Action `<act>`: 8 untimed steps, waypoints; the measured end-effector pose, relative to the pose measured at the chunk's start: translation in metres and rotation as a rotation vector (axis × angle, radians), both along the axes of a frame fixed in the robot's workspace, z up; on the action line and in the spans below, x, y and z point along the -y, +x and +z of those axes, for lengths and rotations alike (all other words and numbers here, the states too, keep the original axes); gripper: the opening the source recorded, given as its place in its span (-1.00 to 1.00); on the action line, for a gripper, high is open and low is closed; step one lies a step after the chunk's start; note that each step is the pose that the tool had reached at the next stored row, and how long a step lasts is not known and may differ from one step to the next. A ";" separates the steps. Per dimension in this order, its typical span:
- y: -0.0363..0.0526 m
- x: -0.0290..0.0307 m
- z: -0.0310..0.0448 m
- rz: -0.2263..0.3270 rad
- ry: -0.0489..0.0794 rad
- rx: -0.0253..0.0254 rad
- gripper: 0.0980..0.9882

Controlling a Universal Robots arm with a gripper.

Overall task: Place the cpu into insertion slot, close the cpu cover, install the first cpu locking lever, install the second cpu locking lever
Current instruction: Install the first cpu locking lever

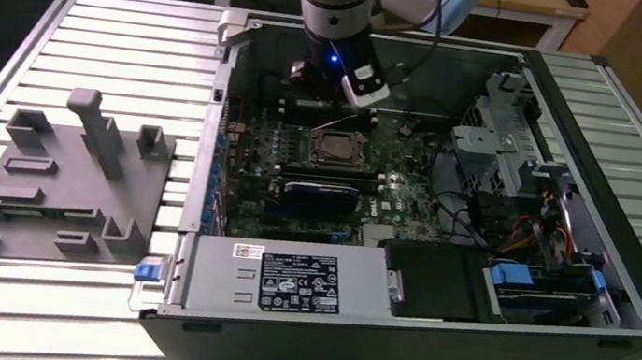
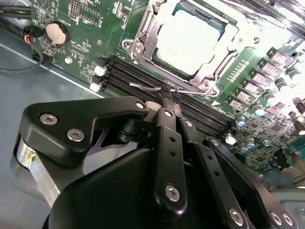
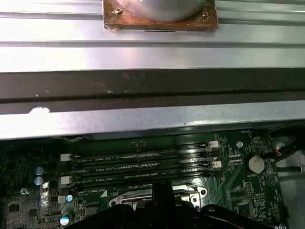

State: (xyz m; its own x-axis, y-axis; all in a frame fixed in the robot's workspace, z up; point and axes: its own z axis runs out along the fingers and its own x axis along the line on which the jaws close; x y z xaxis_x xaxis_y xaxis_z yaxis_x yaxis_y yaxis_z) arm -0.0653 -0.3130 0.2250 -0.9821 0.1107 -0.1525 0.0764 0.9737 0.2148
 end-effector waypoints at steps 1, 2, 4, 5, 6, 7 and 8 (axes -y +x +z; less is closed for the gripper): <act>0.0000 0.0000 -0.0007 -0.001 0.003 0.0004 -0.98; 0.0001 0.0000 -0.0015 -0.002 0.006 0.0008 -0.98; 0.0003 0.0000 -0.0031 -0.004 0.014 0.0015 -0.98; 0.0004 0.0000 -0.0040 -0.005 0.018 0.0019 -0.98; 0.0005 0.0000 -0.0047 -0.006 0.021 0.0022 -0.98; 0.0006 0.0001 -0.0055 -0.007 0.025 0.0025 -0.98; 0.0008 0.0001 -0.0063 -0.008 0.028 0.0029 -0.98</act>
State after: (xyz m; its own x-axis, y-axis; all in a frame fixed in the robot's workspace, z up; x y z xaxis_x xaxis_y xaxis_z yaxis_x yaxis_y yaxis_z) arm -0.0646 -0.3130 0.2186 -0.9807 0.1232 -0.1521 0.0839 0.9666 0.2421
